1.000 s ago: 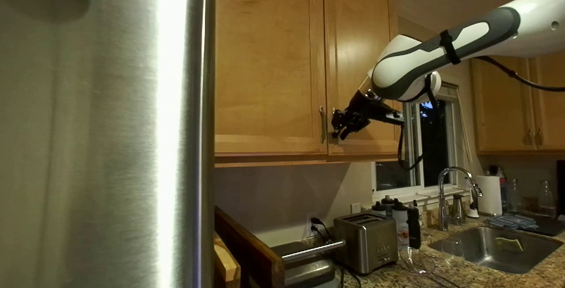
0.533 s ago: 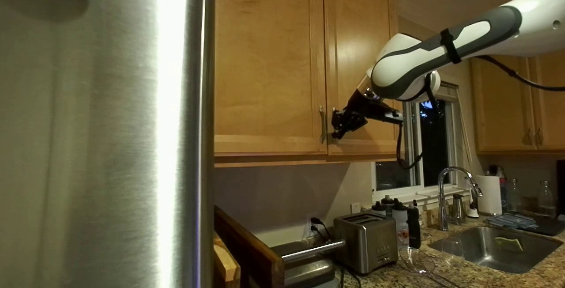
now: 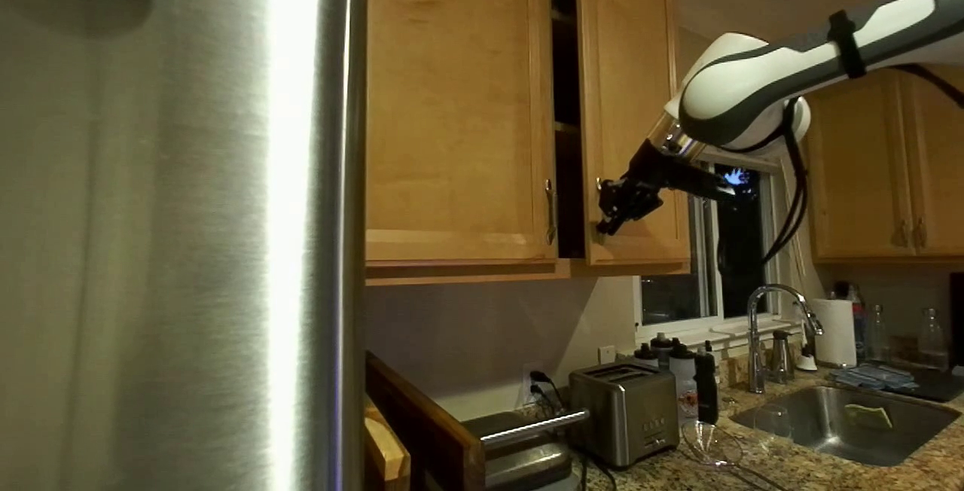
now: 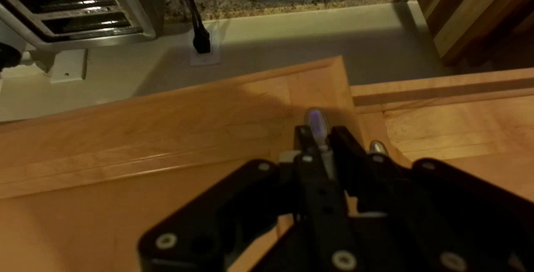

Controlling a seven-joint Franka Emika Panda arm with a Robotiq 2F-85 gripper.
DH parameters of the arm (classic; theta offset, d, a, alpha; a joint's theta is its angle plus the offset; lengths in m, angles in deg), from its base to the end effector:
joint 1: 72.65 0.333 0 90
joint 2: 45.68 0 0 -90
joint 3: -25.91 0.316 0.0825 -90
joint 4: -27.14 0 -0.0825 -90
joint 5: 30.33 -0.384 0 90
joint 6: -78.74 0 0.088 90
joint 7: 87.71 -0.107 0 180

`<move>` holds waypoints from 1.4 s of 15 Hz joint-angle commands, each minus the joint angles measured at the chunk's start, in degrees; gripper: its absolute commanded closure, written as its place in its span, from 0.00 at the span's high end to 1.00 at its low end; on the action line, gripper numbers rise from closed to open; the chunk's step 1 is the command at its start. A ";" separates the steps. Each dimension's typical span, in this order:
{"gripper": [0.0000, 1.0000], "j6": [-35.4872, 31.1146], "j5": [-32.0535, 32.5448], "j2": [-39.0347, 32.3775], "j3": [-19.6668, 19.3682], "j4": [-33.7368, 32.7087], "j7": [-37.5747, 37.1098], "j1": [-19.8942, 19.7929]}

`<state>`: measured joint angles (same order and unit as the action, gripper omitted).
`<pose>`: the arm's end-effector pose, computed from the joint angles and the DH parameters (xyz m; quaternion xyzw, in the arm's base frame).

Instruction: Remove the wooden tongs from the cabinet on top of the toaster, put them on the fridge and close the cabinet

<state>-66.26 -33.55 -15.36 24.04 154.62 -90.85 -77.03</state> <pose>0.4384 -0.0523 0.6747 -0.9092 0.0905 -0.4057 0.0215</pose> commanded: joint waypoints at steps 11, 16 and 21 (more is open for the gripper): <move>0.09 23.62 4.46 33.84 -4.73 20.32 -3.72 -12.20; 0.50 30.64 3.94 34.11 -5.45 20.05 -1.07 -9.44; 0.83 48.04 3.04 35.76 -3.97 22.56 0.49 -6.41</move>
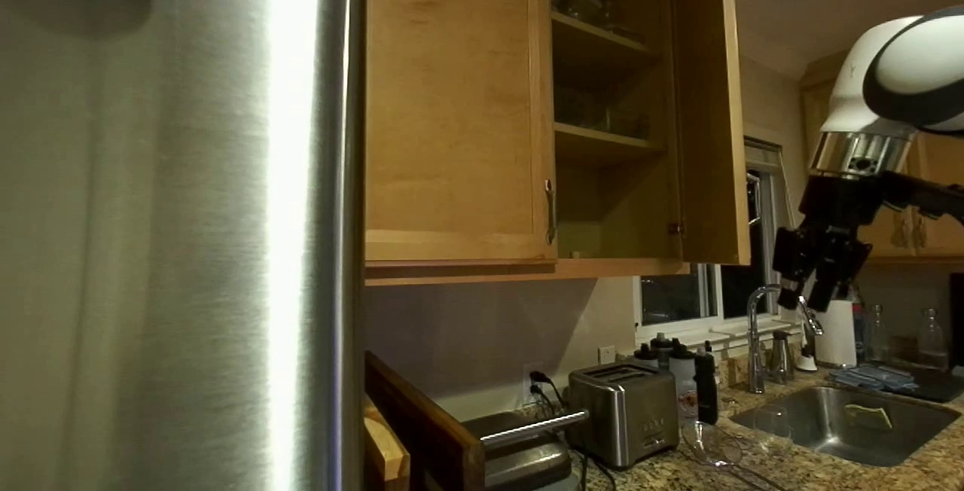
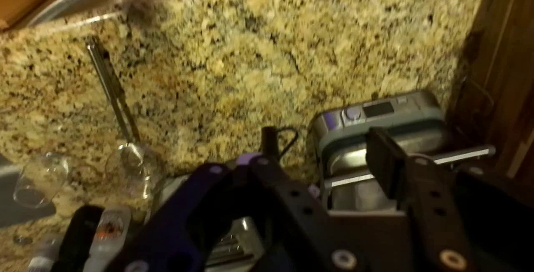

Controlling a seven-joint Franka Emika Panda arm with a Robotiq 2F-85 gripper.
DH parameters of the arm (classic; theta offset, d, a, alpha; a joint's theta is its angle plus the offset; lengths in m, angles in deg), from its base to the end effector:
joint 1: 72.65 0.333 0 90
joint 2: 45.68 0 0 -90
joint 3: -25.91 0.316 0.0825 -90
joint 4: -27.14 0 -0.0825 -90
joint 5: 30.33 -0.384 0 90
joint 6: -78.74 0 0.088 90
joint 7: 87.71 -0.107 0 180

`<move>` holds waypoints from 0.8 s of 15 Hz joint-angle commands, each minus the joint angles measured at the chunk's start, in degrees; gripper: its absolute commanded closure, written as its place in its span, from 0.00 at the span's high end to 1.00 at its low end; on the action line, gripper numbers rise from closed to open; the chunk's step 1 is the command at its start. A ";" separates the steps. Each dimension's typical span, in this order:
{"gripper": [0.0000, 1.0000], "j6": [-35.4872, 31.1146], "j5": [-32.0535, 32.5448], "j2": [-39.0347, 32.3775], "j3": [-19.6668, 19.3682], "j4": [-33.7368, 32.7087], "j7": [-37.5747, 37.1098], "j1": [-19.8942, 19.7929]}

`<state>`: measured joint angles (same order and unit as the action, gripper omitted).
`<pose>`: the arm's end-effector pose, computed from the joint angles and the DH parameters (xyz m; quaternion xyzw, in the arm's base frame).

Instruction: Remove the wooden tongs from the cabinet on top of the toaster, put them on the fridge and close the cabinet

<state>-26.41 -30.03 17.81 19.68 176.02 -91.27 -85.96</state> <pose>0.2330 -0.0936 0.5882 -0.9685 0.1760 -0.1742 0.0264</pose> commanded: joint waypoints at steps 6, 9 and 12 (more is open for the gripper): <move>1.00 -4.38 -4.30 -0.52 8.78 -0.05 -14.63 0.57; 1.00 -11.13 -3.43 -3.08 13.33 -1.68 -22.97 -1.76; 1.00 -13.99 -0.81 -4.38 17.44 -3.38 -30.21 -5.52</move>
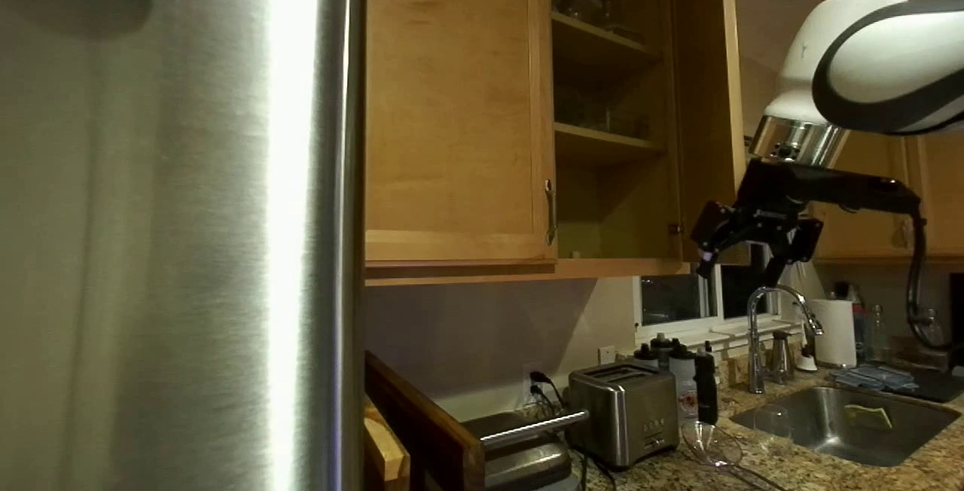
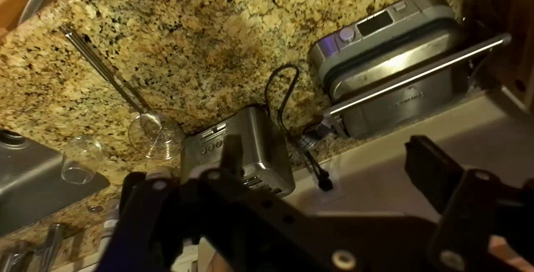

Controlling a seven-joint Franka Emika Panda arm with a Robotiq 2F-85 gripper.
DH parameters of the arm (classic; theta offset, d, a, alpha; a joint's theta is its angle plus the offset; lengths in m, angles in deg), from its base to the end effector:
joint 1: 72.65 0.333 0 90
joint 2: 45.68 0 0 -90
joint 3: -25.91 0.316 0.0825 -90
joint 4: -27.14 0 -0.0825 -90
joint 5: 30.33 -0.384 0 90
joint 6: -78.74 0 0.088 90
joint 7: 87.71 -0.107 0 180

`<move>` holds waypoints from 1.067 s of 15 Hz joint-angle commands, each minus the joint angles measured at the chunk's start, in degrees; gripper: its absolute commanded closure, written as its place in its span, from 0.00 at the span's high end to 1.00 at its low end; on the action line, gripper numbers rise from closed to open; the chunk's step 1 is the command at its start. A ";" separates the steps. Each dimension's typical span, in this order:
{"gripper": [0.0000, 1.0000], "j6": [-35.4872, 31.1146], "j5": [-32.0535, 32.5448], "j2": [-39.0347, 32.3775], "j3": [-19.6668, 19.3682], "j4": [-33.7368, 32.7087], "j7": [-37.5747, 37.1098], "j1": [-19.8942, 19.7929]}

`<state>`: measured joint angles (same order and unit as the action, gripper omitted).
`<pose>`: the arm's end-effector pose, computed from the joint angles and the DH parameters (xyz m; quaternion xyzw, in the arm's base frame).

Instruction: Remove the wooden tongs from the cabinet on top of the toaster, put them on the fridge and close the cabinet

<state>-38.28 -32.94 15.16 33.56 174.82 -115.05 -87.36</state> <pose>0.2757 -0.0177 0.6111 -0.9154 0.3070 -0.2605 0.0031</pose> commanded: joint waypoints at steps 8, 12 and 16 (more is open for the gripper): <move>1.00 0.91 15.75 -3.14 9.35 -6.89 -22.91 -14.06; 1.00 2.77 24.38 -6.34 10.85 -9.64 -30.44 -18.31; 1.00 10.58 32.01 -9.41 11.48 -12.98 -35.74 -19.30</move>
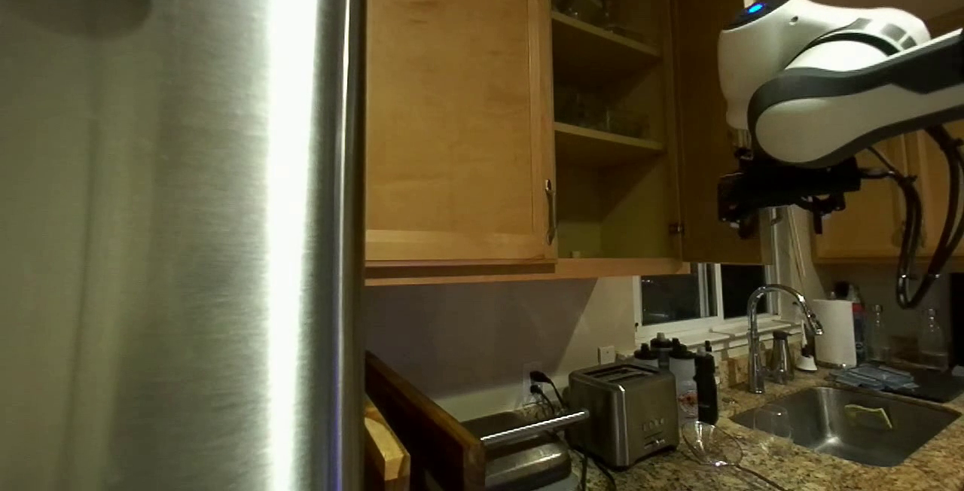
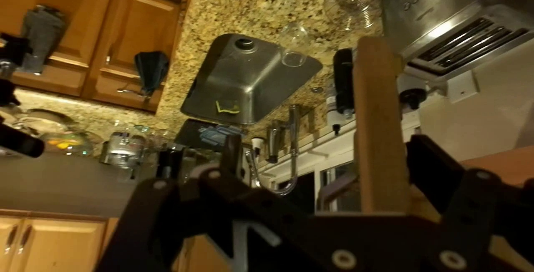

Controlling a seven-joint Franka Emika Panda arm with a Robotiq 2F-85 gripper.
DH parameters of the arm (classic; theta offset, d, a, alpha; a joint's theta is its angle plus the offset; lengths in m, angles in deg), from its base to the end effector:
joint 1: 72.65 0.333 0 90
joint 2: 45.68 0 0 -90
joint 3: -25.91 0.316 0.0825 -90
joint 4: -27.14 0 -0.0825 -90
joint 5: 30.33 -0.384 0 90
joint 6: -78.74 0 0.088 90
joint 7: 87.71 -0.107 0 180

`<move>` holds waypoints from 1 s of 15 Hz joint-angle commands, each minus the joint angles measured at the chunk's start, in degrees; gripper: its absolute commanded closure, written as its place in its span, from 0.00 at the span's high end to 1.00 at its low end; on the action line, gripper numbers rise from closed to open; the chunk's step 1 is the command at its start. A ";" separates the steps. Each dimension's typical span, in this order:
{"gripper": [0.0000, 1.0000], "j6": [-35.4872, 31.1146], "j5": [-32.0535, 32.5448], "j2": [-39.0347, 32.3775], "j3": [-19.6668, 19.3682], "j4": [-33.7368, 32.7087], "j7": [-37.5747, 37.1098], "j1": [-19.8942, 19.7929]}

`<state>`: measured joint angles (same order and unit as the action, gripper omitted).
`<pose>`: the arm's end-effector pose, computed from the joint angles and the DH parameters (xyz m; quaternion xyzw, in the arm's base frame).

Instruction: Remove the wooden tongs from the cabinet on top of the toaster, put them on the fridge and close the cabinet

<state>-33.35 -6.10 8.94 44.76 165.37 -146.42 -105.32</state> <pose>0.2994 -0.0551 0.6497 0.7393 -0.5422 0.3162 0.2439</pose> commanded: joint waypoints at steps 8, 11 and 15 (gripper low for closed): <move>1.00 29.23 13.37 -8.83 -4.75 -9.33 -4.96 6.89; 1.00 28.97 9.61 -9.51 -8.05 -9.01 -1.65 15.53; 1.00 26.58 4.91 -10.92 -10.49 -9.68 1.40 23.51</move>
<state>-6.43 1.82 -0.86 36.62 157.34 -148.26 -87.03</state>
